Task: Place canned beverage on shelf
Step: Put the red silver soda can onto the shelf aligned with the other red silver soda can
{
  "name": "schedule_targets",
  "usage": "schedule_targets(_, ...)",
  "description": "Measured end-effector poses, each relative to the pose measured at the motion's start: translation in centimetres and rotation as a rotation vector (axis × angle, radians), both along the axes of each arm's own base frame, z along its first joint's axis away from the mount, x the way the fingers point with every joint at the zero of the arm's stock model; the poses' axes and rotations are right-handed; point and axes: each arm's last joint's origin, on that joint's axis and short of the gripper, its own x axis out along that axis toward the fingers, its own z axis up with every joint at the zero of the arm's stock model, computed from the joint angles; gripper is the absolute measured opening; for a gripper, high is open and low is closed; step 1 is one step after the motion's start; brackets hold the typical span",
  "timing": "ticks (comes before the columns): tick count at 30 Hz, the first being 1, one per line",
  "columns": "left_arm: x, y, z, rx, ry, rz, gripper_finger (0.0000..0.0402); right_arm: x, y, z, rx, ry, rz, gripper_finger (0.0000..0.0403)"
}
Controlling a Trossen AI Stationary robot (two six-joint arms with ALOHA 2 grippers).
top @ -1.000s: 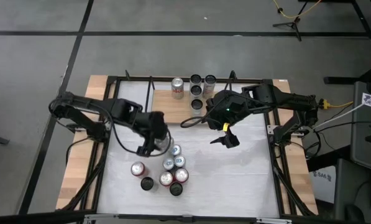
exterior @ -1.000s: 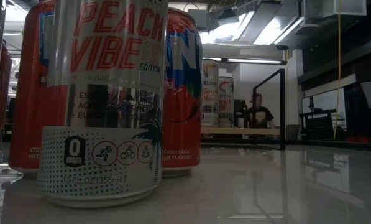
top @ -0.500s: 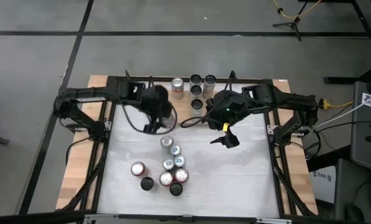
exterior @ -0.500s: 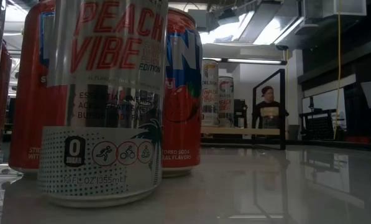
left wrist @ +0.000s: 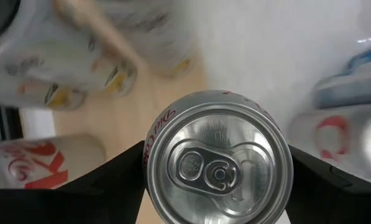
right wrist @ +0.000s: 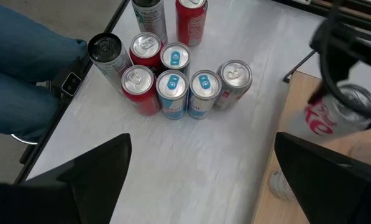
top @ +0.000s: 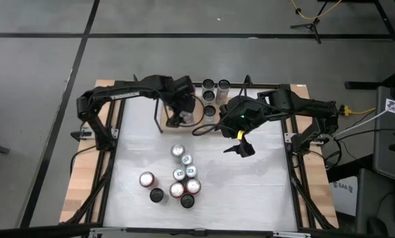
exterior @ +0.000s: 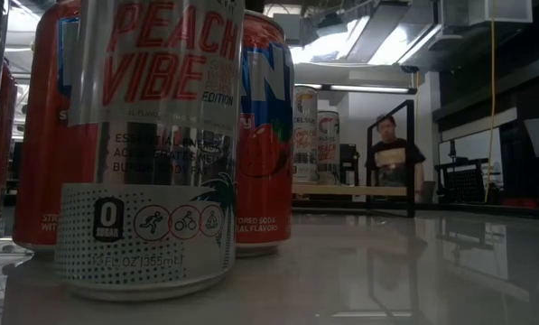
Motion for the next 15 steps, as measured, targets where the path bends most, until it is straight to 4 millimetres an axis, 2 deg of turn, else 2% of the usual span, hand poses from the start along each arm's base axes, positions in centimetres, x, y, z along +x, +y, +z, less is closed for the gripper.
schedule_targets(7, 0.6, 2.9, -1.9, 0.005, 0.012, 0.048, 0.0285, 0.0, 0.0, 0.0, 0.0, 0.0, 0.0, 0.039)
schedule_targets(15, 1.0, 4.1, -3.3, -0.013, 0.038, 0.066, 0.0285, 0.0, 0.0, 0.0, 0.0, -0.001, 0.0, 0.039)
